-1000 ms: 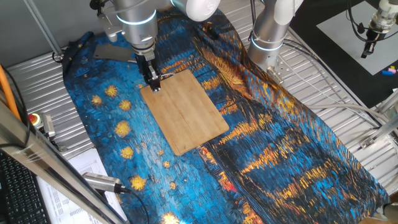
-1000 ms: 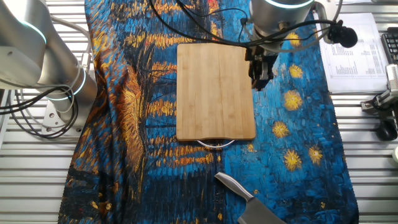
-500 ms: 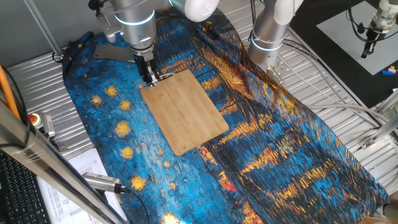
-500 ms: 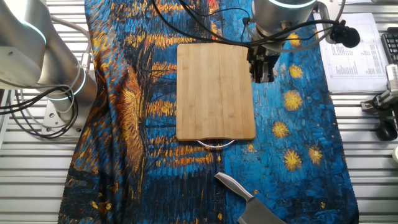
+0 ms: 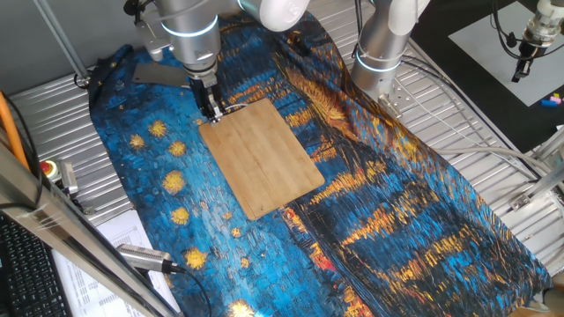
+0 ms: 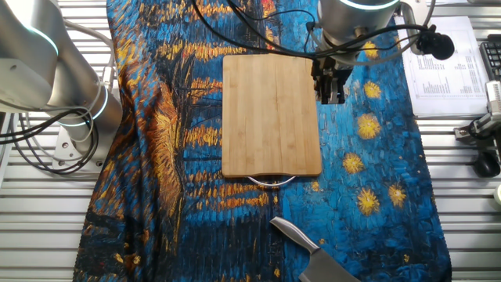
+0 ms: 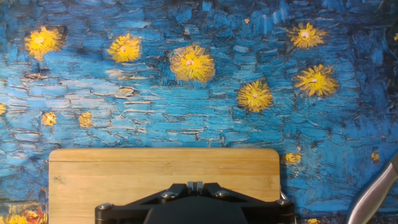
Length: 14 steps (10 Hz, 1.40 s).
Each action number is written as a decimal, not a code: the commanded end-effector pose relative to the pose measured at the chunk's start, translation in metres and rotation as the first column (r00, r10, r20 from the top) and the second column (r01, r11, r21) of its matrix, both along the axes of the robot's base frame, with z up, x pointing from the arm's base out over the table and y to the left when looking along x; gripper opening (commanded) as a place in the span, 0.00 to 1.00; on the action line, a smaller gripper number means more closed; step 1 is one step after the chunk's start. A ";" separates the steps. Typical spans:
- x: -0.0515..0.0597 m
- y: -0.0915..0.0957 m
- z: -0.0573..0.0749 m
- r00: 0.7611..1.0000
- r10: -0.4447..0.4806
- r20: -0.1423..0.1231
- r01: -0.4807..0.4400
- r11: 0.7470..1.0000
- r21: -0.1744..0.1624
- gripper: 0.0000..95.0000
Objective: Put the knife on the cutting board
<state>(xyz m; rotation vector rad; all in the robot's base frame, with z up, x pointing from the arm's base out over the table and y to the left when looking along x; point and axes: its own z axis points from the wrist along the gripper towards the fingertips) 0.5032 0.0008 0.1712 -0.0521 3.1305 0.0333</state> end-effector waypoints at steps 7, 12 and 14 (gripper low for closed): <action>-0.001 0.000 0.000 1.000 0.012 -0.009 -0.012 1.000 0.000 0.00; -0.001 -0.005 0.001 0.996 0.020 -0.081 -0.020 1.000 -0.002 0.00; -0.001 -0.011 0.000 0.993 -0.004 -0.121 0.003 1.000 -0.005 0.00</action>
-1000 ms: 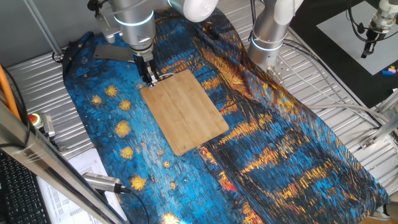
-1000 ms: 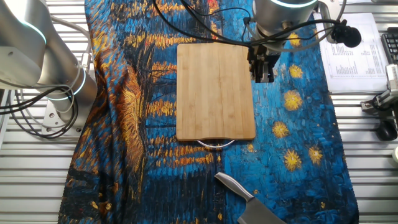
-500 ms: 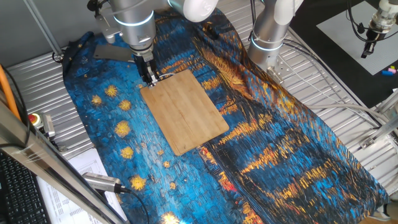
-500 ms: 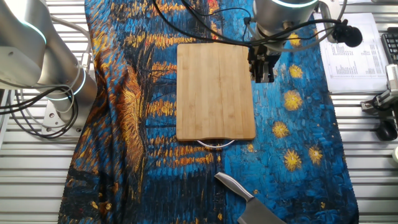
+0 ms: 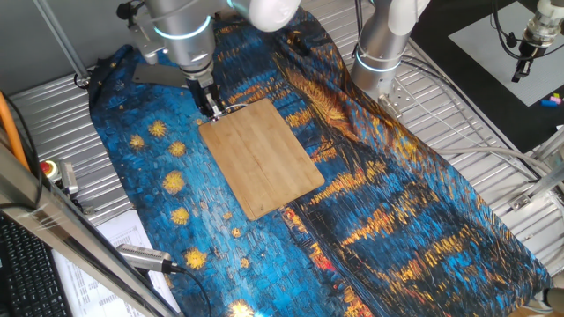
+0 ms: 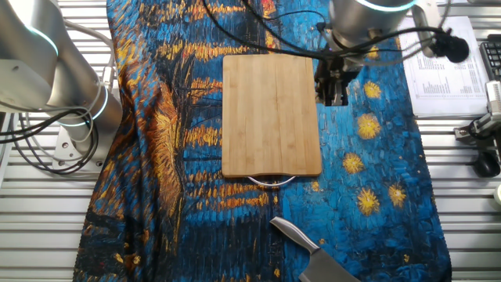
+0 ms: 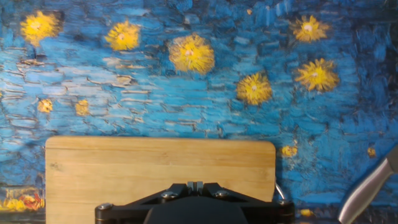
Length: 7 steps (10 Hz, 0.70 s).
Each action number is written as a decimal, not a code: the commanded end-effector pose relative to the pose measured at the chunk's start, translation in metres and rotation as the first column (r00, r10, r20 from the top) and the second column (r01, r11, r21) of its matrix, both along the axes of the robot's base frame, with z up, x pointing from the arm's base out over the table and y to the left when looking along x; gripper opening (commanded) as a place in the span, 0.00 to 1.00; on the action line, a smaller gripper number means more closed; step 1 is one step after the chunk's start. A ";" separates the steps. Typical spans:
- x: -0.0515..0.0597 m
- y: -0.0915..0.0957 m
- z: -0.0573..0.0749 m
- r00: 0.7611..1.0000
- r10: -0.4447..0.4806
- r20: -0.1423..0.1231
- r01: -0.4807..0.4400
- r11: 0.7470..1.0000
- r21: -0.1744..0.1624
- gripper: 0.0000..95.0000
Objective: Put the knife on the cutting board
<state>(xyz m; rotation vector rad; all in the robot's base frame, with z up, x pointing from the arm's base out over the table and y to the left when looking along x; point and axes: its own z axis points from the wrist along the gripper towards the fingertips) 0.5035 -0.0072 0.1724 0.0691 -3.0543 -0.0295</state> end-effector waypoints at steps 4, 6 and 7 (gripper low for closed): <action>0.000 -0.018 -0.007 0.998 0.003 -0.064 -0.004 1.000 -0.006 0.00; -0.001 -0.028 -0.010 0.975 0.207 -0.080 -0.207 0.978 0.010 0.00; 0.000 -0.030 -0.012 0.967 0.241 -0.077 -0.241 0.970 0.014 0.00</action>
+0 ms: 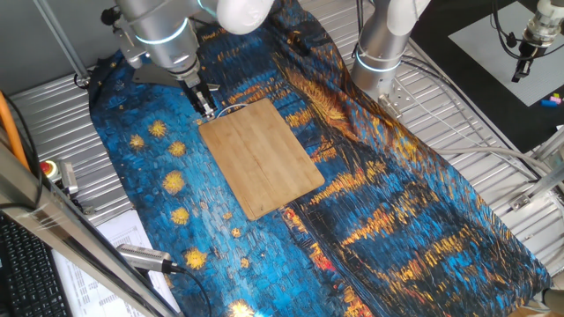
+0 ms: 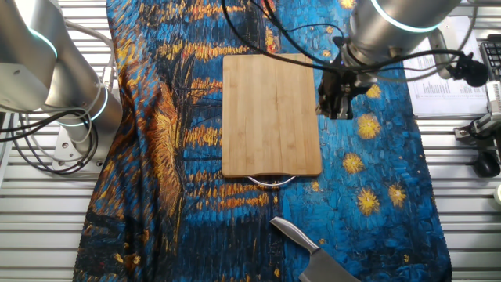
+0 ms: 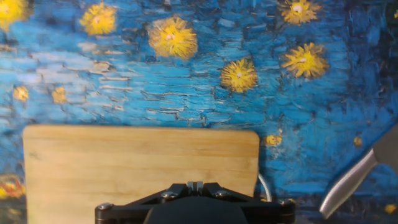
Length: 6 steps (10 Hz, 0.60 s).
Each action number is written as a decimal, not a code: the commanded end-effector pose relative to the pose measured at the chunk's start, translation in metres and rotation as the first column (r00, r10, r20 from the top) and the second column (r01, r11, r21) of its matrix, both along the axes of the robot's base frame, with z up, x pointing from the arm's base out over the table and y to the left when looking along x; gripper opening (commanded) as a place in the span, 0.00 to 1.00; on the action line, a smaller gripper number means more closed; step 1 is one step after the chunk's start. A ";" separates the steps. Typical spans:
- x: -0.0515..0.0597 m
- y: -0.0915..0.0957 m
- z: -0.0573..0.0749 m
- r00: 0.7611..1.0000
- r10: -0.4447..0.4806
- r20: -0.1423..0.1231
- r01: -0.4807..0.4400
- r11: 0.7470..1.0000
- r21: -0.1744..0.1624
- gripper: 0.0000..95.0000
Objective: Put the knife on the cutting board
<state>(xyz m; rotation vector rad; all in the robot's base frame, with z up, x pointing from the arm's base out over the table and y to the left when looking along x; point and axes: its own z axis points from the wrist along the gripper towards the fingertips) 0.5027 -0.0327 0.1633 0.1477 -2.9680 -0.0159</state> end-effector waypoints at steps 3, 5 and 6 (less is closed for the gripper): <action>0.002 -0.026 -0.016 0.917 0.399 0.027 -0.399 0.915 0.053 0.00; 0.005 -0.050 -0.024 0.854 0.519 0.039 -0.521 0.851 0.075 0.00; 0.008 -0.065 -0.028 0.803 0.594 0.045 -0.596 0.799 0.084 0.00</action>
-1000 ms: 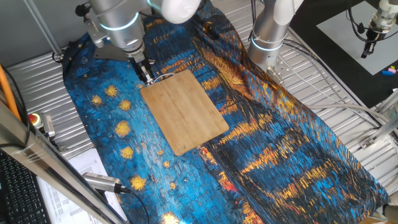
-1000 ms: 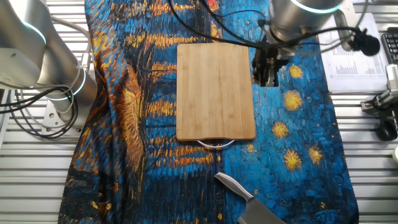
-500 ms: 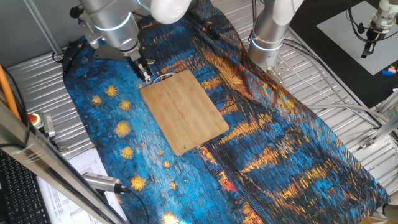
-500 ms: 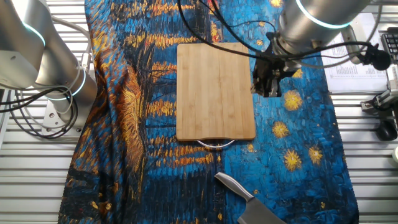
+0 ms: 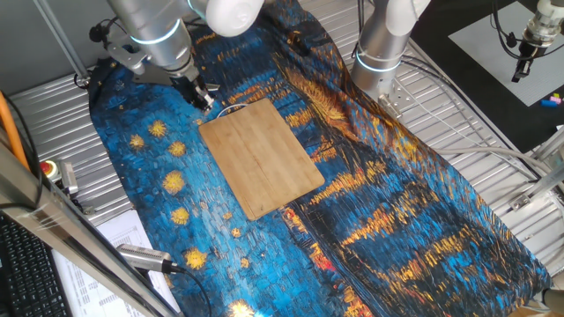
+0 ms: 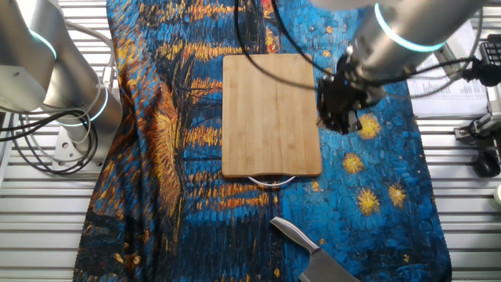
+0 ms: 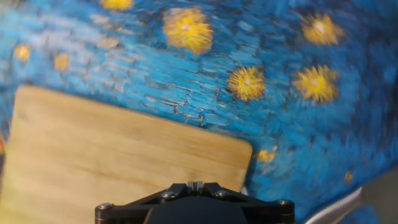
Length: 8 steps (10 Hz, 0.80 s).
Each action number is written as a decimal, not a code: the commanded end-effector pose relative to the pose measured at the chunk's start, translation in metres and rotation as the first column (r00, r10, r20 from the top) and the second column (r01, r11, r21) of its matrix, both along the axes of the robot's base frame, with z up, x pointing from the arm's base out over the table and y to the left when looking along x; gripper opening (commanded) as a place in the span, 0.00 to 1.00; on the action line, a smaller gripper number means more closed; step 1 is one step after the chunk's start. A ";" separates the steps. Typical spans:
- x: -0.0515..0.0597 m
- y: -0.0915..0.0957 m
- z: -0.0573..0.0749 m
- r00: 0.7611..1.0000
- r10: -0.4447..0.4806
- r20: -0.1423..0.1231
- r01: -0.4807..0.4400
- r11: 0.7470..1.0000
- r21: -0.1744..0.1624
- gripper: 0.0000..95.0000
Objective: Put the knife on the cutting board
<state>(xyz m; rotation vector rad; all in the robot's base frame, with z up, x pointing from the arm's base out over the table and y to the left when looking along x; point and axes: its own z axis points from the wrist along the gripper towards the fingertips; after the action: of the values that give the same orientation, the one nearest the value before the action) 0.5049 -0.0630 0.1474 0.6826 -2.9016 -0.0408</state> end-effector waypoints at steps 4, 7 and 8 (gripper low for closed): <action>0.017 -0.063 -0.014 0.892 0.451 0.024 -0.451 0.892 0.023 0.00; 0.019 -0.073 -0.017 0.844 0.535 0.014 -0.536 0.844 0.019 0.00; 0.017 -0.077 -0.019 0.822 0.570 0.012 -0.570 0.821 0.018 0.00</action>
<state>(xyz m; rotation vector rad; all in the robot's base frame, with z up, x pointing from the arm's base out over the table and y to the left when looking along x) 0.5219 -0.1316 0.1312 1.4298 -2.6287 -0.0116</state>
